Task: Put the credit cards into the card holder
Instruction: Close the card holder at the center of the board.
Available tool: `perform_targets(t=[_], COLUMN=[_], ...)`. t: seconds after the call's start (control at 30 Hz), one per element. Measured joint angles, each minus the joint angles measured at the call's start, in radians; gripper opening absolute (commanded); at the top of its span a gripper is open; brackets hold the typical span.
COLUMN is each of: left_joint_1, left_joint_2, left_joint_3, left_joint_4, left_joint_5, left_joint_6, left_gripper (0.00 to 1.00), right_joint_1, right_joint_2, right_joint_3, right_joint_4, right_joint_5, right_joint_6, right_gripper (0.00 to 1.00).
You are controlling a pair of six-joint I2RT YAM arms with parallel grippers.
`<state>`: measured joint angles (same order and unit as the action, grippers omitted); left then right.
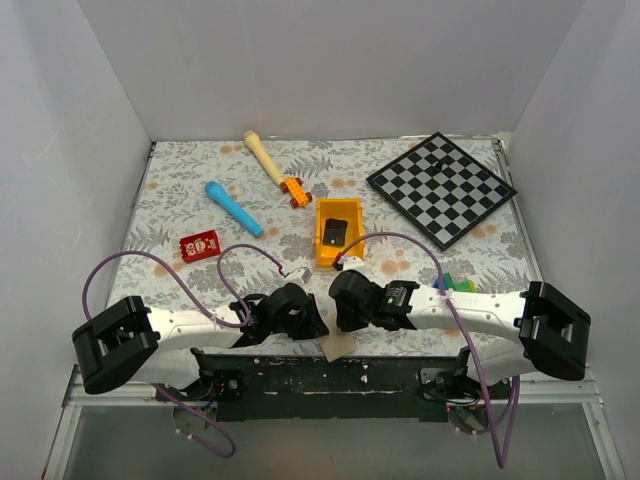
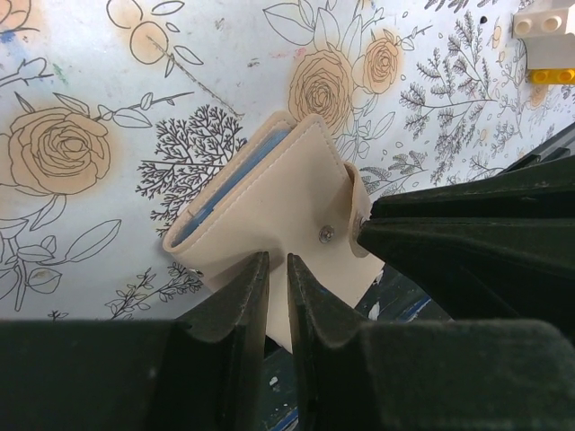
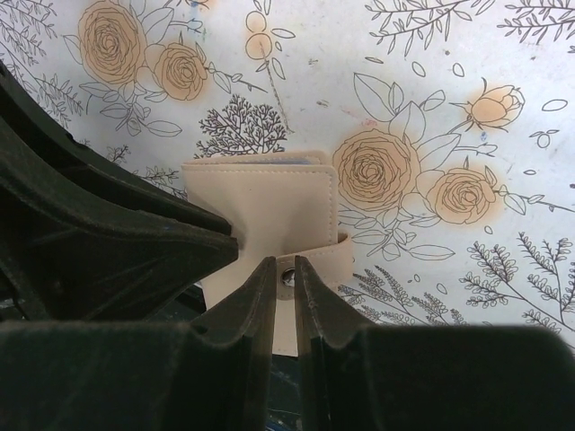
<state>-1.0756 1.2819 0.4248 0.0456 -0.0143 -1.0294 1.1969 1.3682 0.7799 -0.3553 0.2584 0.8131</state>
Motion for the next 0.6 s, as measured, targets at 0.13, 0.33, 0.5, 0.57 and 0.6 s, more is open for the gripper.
perform_targets(t=[0.13,0.33,0.5,0.57,0.6], left_joint_1=[0.0,0.0,0.0,0.0,0.0], left_joint_2=[0.006,0.006,0.006,0.006,0.006], left_joint_3=[0.0,0.0,0.0,0.0,0.0], left_joint_4=[0.01,0.011,0.011,0.011,0.011], left_joint_5=[0.003,0.003,0.003,0.003,0.003], left_joint_6=[0.0,0.0,0.0,0.0,0.0], left_gripper=[0.15,0.15,0.15,0.15,0.15], right_joint_1=[-0.006,-0.006,-0.006,-0.006,-0.006], right_joint_2=[0.0,0.0,0.0,0.0,0.0], right_joint_3=[-0.005,-0.013,-0.037,-0.045,-0.05], right_joint_4=[0.007,0.019,0.04,0.042,0.044], right_joint_5=[-0.003,-0.02,-0.038,-0.046,-0.05], right_joint_6=[0.003,0.011,0.023,0.028,0.03], right_gripper=[0.22,0.22,0.22,0.22,0.22])
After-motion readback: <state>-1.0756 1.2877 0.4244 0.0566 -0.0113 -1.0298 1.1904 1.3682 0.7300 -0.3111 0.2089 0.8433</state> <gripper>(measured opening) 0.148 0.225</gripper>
